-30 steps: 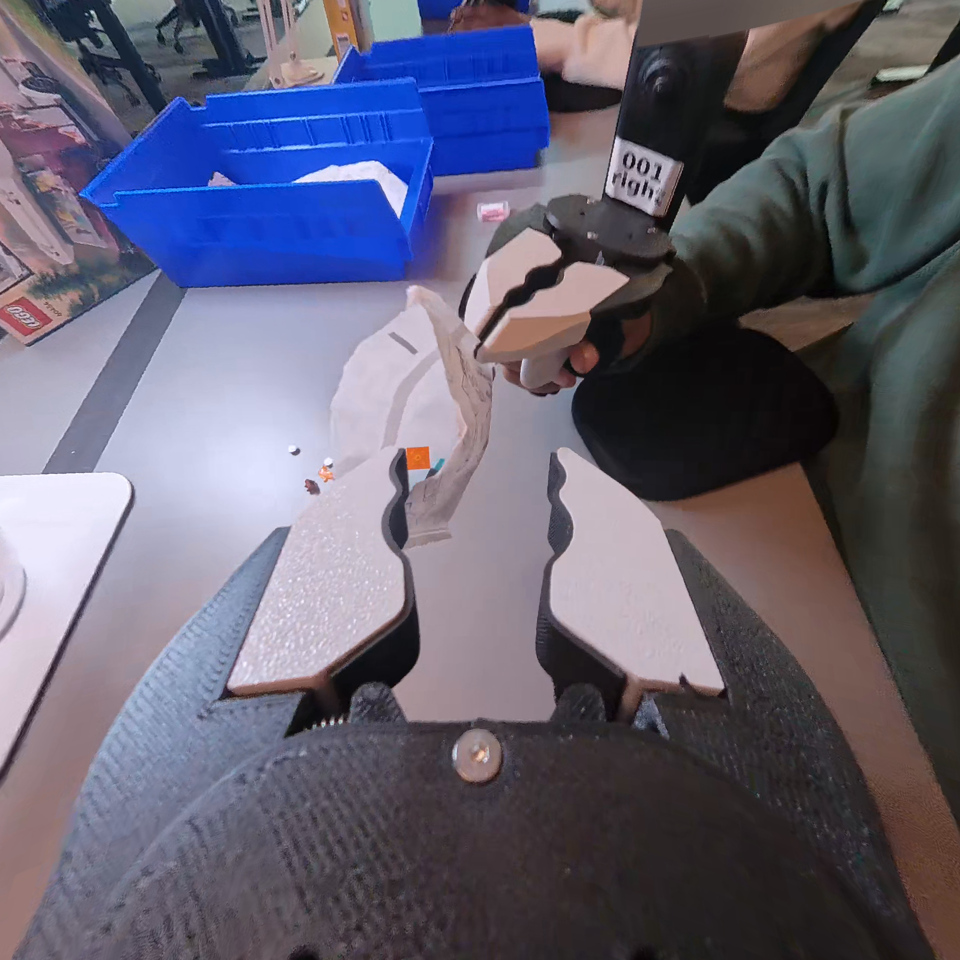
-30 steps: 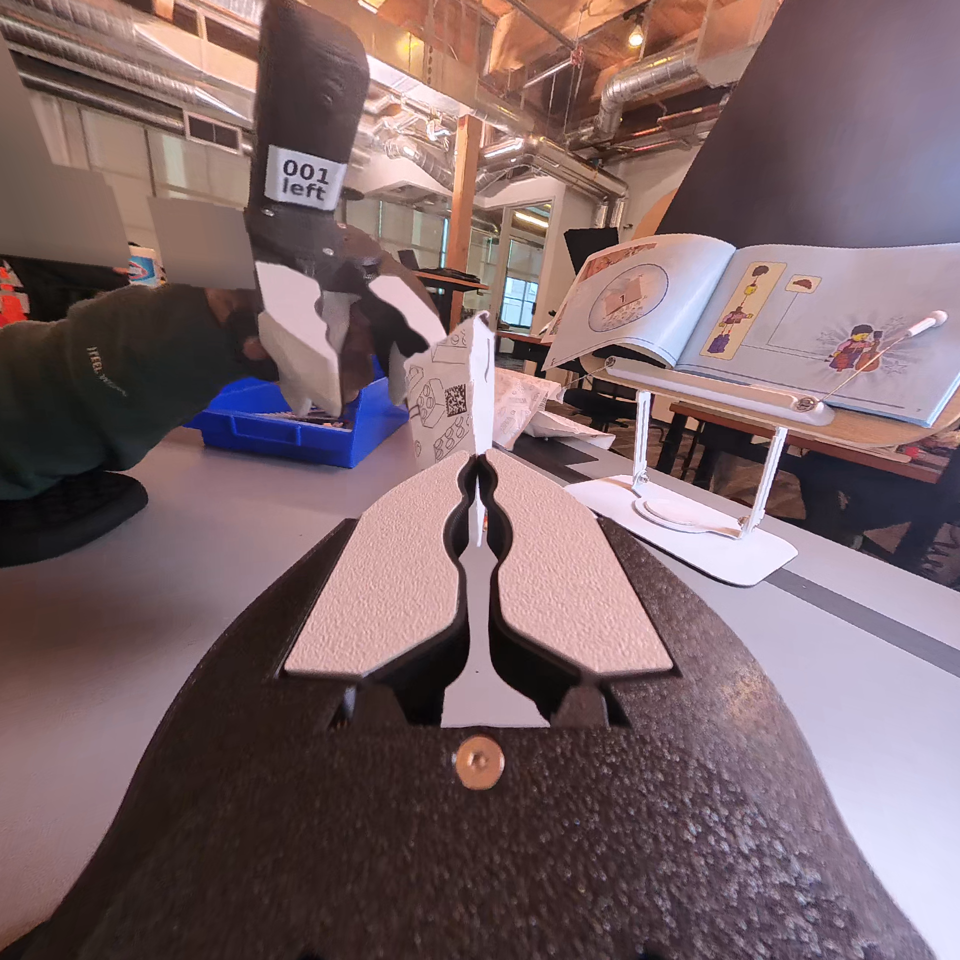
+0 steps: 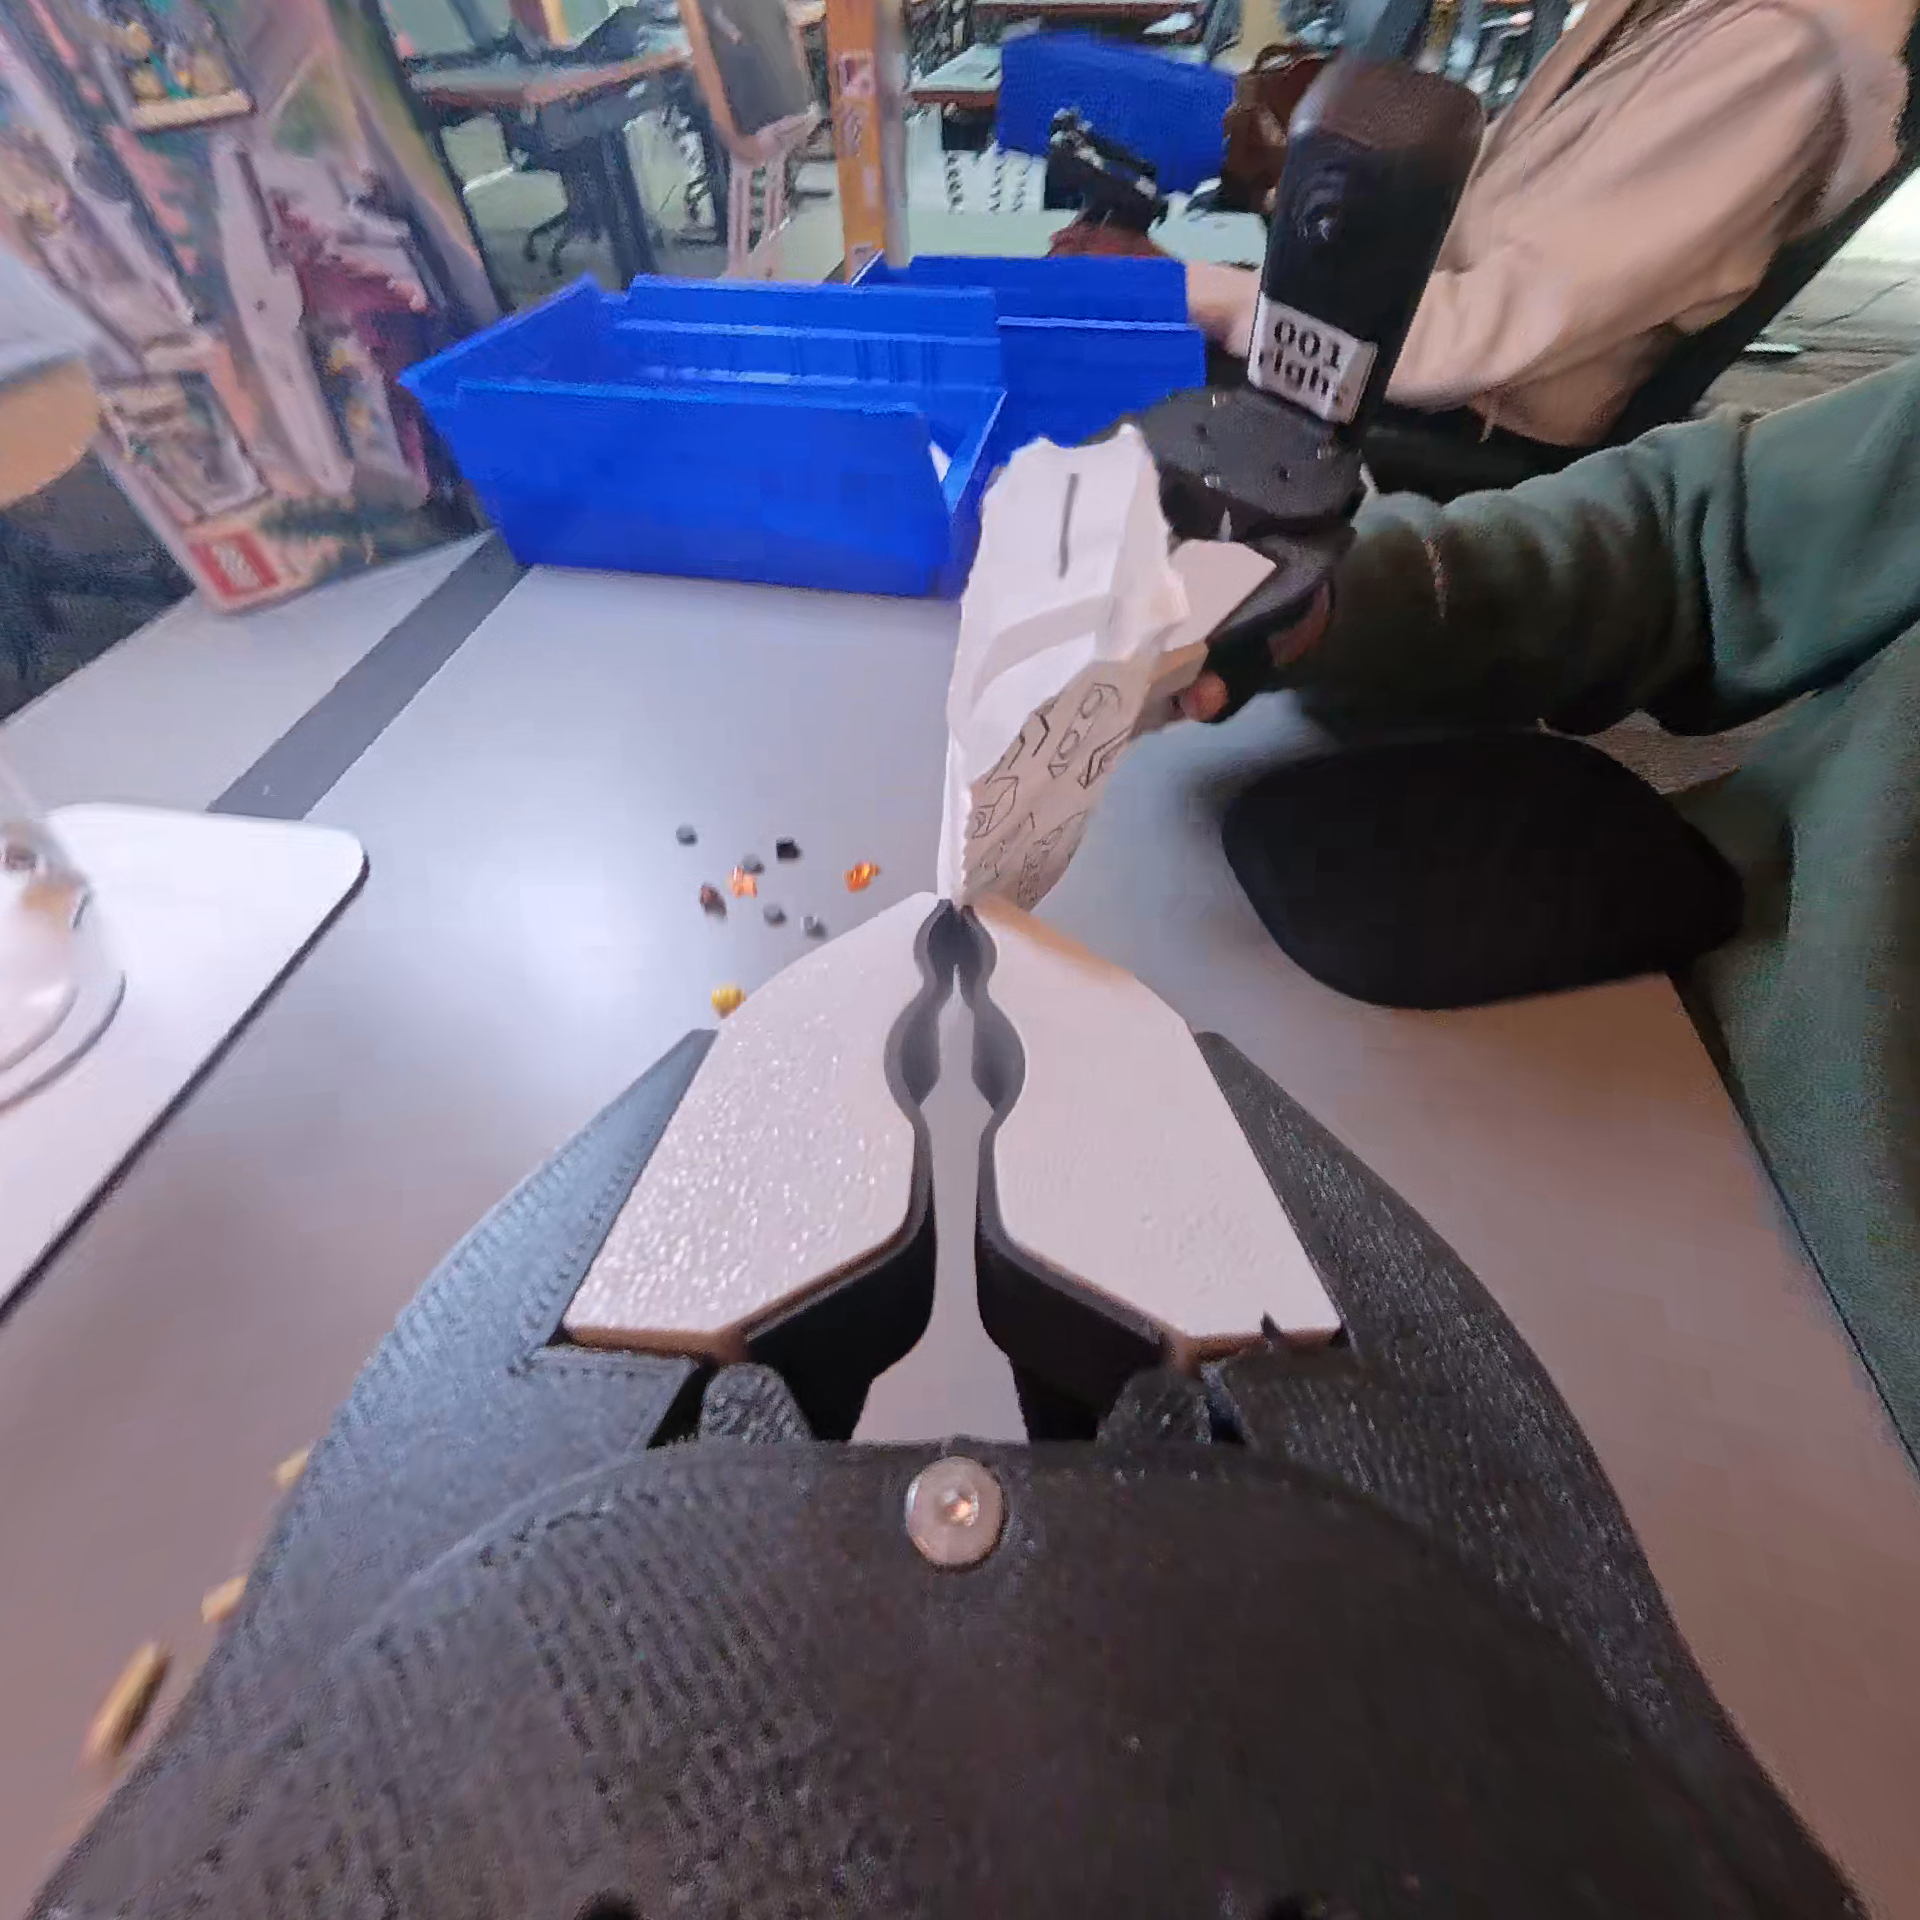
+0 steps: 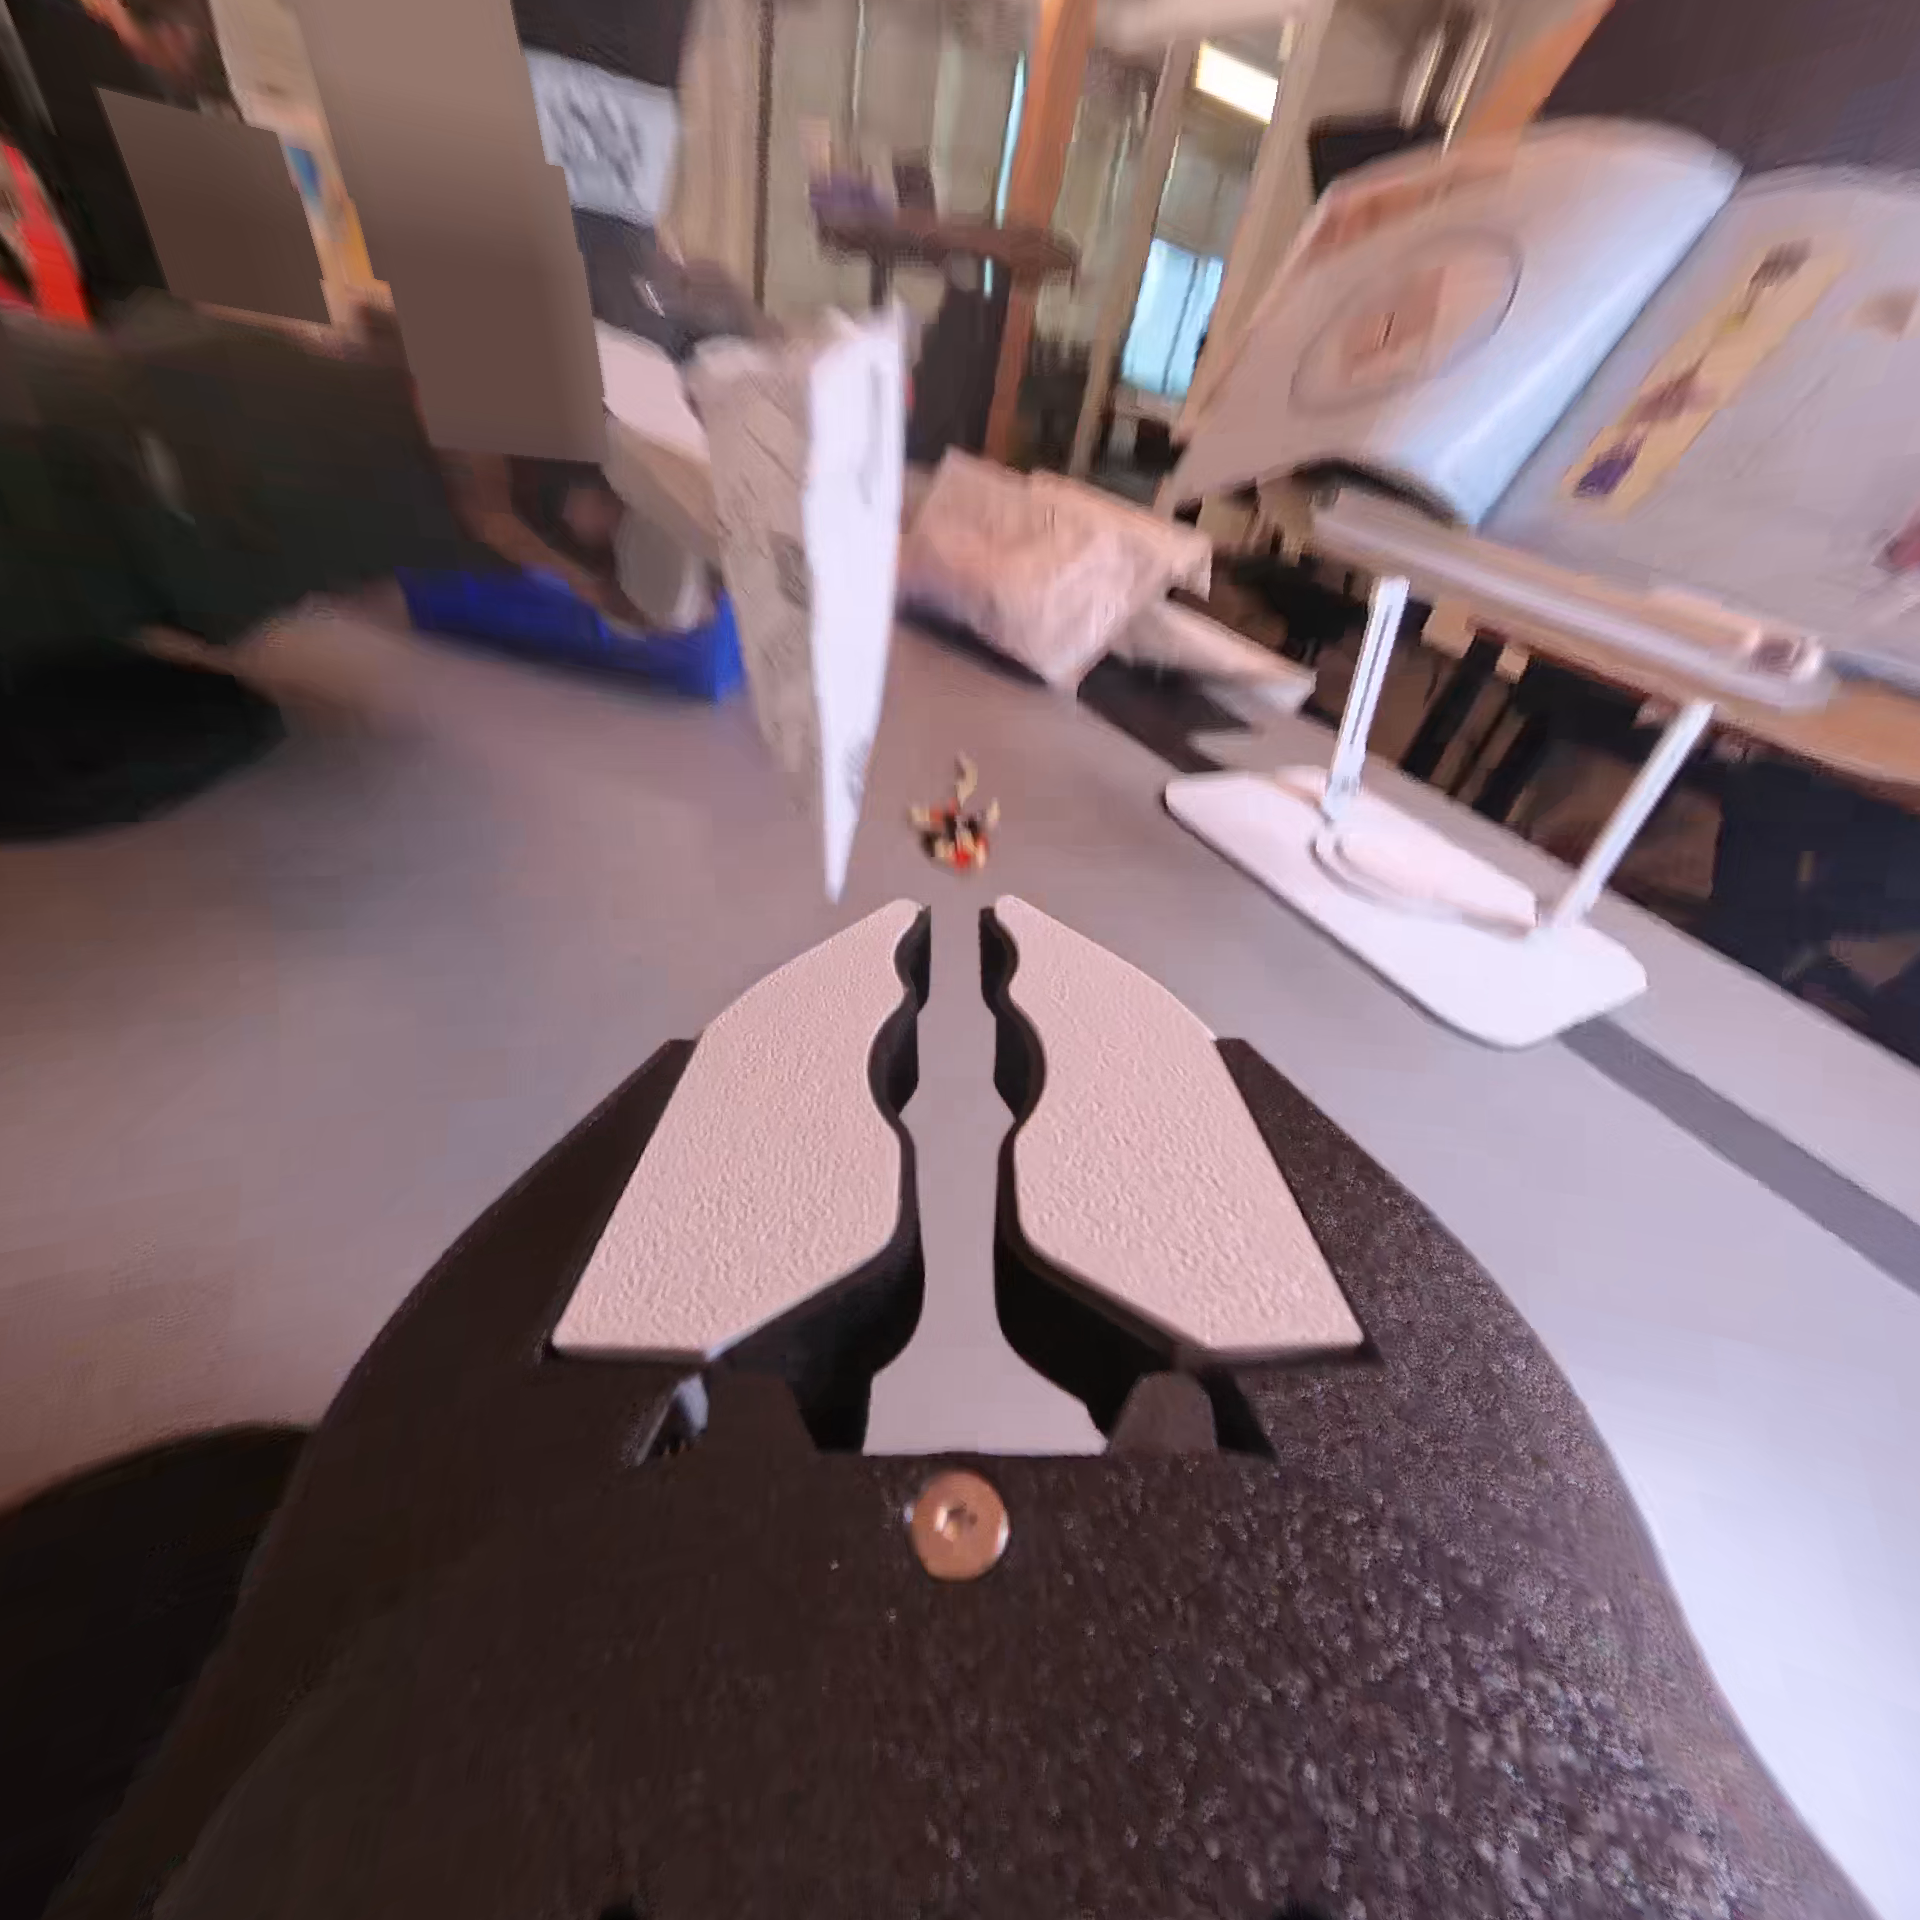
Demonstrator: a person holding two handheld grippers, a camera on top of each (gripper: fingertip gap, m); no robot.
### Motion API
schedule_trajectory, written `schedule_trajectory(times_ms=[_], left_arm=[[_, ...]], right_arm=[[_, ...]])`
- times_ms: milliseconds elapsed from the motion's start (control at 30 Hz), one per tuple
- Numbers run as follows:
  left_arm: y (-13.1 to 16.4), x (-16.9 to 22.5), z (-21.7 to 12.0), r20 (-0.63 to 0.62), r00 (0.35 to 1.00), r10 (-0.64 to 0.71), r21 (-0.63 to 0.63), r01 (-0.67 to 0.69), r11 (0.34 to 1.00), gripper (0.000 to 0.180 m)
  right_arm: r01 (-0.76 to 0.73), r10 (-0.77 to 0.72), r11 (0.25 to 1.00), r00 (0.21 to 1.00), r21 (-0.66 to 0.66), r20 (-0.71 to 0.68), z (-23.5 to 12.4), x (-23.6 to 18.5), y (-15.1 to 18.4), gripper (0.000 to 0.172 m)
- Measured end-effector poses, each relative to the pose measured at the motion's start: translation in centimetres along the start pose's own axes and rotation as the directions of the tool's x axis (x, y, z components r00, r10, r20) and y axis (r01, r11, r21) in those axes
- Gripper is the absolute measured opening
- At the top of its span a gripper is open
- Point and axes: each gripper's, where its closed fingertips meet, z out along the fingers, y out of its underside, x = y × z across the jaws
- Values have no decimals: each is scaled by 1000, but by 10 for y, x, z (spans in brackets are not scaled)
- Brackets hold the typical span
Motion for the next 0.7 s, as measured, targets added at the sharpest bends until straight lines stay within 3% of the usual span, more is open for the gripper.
schedule_trajectory(times_ms=[100,200,333,500,600,700], left_arm=[[33,6,-16,54,995,-85,-39,87,995,0],[66,12,-18,58,988,-147,-79,151,985,0],[89,10,-8,77,972,-220,-108,228,968,0],[102,14,3,91,964,-249,-148,260,954,1],[105,13,3,125,967,-221,-162,240,957,1],[105,14,3,153,966,-210,-168,235,957,1]], right_arm=[[-17,33,917,999,-399,35,1,15,66,21],[-38,98,786,993,-616,63,2,19,103,30],[-34,117,713,991,-700,71,16,31,110,30],[-93,215,629,975,-772,58,23,39,113,15],[-104,235,629,970,-771,60,24,40,113,6],[-44,198,676,972,-735,124,28,30,108,4]])
